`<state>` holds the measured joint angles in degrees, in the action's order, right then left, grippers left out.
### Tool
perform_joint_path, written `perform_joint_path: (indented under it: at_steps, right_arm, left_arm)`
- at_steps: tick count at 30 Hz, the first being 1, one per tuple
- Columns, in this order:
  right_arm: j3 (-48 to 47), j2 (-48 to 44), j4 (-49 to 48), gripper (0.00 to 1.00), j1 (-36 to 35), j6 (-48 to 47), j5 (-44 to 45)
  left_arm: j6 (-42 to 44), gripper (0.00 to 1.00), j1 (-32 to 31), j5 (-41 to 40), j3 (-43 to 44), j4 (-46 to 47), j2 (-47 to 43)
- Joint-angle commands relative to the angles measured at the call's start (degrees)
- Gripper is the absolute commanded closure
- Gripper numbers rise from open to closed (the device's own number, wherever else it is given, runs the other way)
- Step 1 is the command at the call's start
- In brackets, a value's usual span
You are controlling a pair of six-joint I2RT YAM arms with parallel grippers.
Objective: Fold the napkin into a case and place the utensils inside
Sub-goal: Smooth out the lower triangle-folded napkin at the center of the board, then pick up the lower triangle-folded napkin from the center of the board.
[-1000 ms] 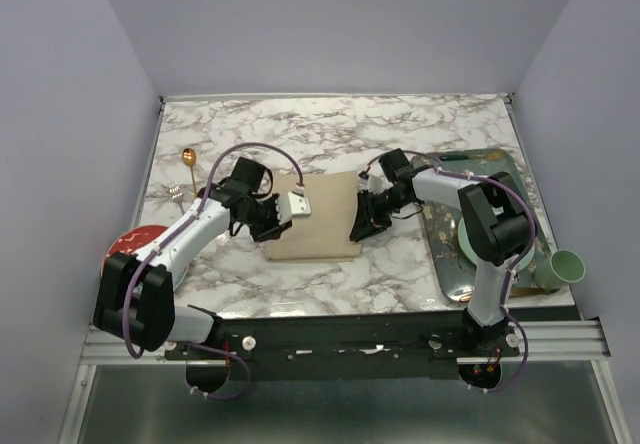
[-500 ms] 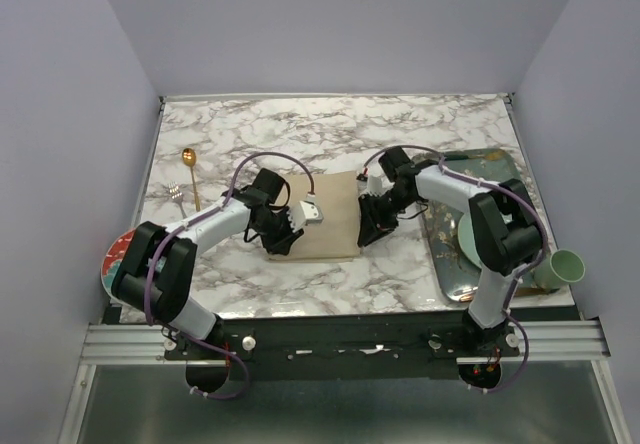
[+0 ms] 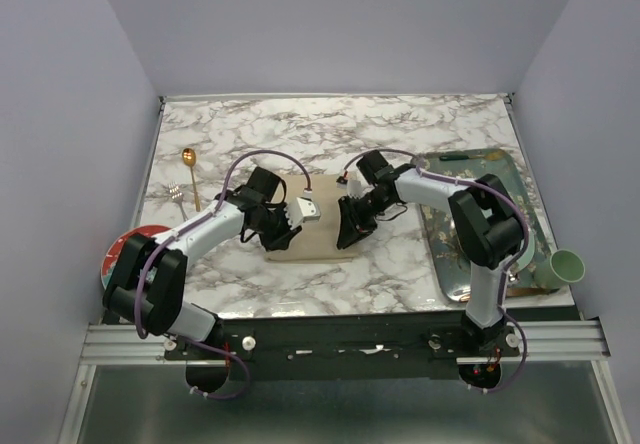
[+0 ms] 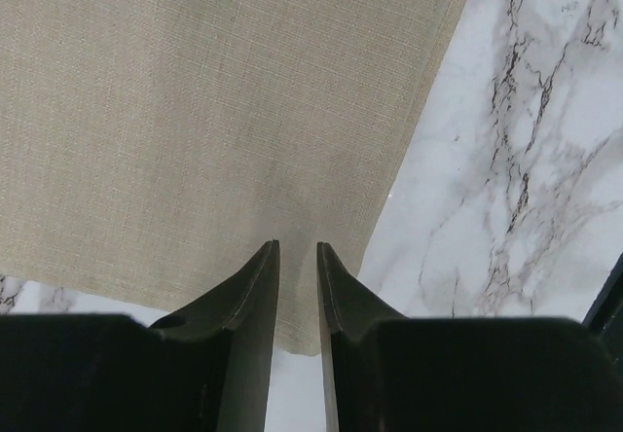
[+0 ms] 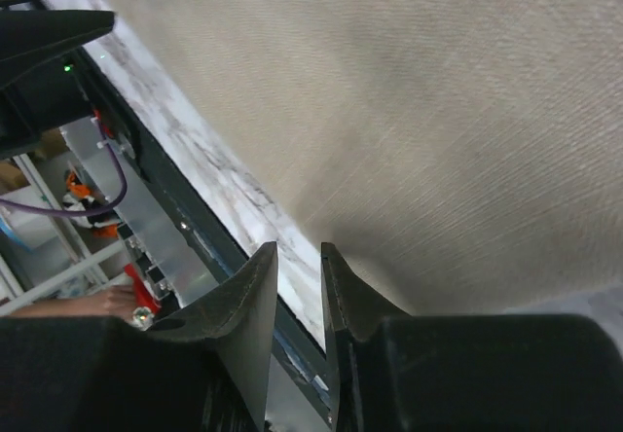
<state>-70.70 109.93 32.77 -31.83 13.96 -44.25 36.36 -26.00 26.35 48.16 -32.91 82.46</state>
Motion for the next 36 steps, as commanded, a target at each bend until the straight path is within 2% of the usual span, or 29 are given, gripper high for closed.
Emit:
perform_joint_path:
  at_steps: [1,11,14,16,18,21,25,30,36]
  right_arm:
    - [-2.4,3.9,2.5,0.68,-0.4,1.9,0.5]
    - [0.6,2.5,8.8,0.68,-0.4,-0.6,0.6]
    - [0.6,0.6,9.9,0.67,-0.4,-1.7,-3.0]
    - [-0.1,-0.7,10.6,0.64,-0.2,-2.5,-7.1]
    - [-3.4,-2.7,10.9,0.59,0.5,-4.4,-8.0]
    - [-10.0,-2.8,9.9,0.55,3.7,-7.4,-3.2]
    - [-19.0,0.7,7.8,0.49,7.8,-10.8,5.1]
    - [-27.6,7.0,5.8,0.35,10.6,-9.9,8.5]
    - [-34.0,14.9,3.4,0.34,12.4,-6.9,9.9]
  left_arm:
    - [-0.2,0.7,-0.1,-2.2,0.4,-0.2,2.9]
    - [3.5,0.71,-2.6,-3.2,-1.9,-4.5,3.5]
    - [3.9,0.7,-2.2,-2.4,-0.6,-6.4,2.9]
    - [4.0,0.67,0.8,2.2,2.1,-7.5,2.1]
    - [0.8,0.6,6.7,8.6,4.8,-6.0,1.0]
    - [-6.6,0.52,11.4,11.3,11.0,-1.1,2.5]
    - [-14.9,0.49,16.0,9.5,17.6,4.5,7.9]
    - [-25.7,0.49,19.3,6.0,22.9,12.6,15.4]
    - [-32.0,0.49,19.9,1.5,26.0,15.2,21.4]
